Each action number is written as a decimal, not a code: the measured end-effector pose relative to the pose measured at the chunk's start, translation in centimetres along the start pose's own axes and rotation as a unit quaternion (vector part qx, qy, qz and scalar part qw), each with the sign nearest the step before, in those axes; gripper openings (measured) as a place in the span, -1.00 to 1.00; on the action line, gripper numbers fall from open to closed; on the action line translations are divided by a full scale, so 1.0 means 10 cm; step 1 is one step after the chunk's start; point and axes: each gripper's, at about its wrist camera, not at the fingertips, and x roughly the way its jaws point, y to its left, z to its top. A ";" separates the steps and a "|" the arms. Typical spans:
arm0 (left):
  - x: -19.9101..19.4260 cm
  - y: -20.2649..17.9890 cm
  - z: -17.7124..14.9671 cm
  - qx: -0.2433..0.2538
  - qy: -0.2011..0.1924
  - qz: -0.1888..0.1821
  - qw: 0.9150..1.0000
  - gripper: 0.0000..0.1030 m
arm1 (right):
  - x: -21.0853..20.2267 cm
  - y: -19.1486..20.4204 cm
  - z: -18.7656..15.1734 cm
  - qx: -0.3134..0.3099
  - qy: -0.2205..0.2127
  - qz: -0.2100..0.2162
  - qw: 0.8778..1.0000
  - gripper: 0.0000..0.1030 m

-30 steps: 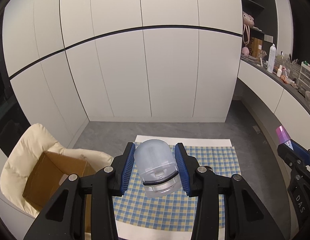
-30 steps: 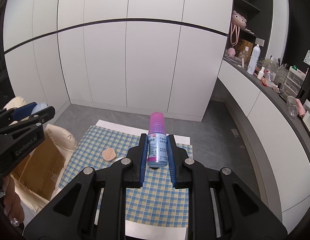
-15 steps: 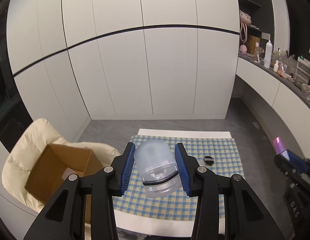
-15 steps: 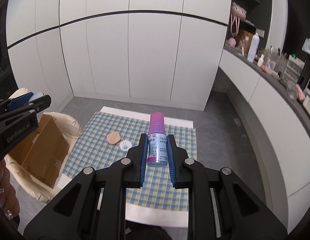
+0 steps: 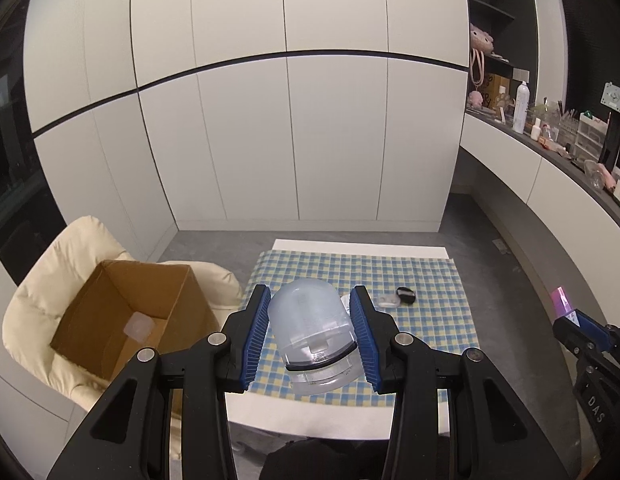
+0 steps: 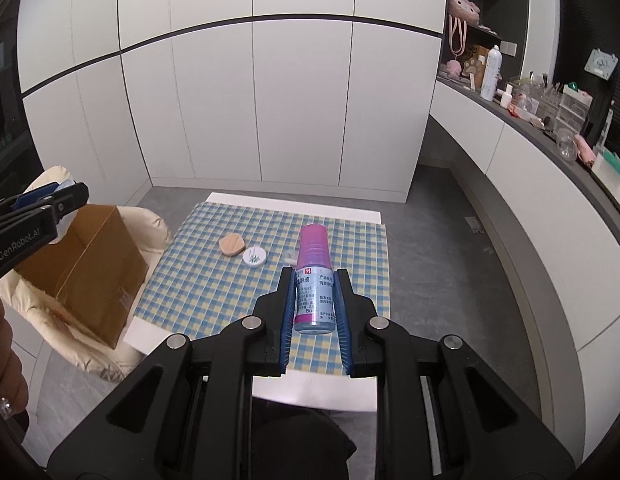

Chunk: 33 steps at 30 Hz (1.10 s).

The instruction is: Organize objects

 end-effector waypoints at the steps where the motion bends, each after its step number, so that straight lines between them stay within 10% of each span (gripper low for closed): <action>1: -0.02 0.02 -0.03 0.001 0.000 -0.003 1.000 -0.20 | -0.02 0.00 -0.04 -0.001 0.002 0.002 1.000 -0.62; 33: -0.54 0.26 -0.82 0.038 0.027 -0.001 0.999 -0.20 | -0.70 -0.02 -1.05 -0.021 0.037 0.002 0.999 -0.62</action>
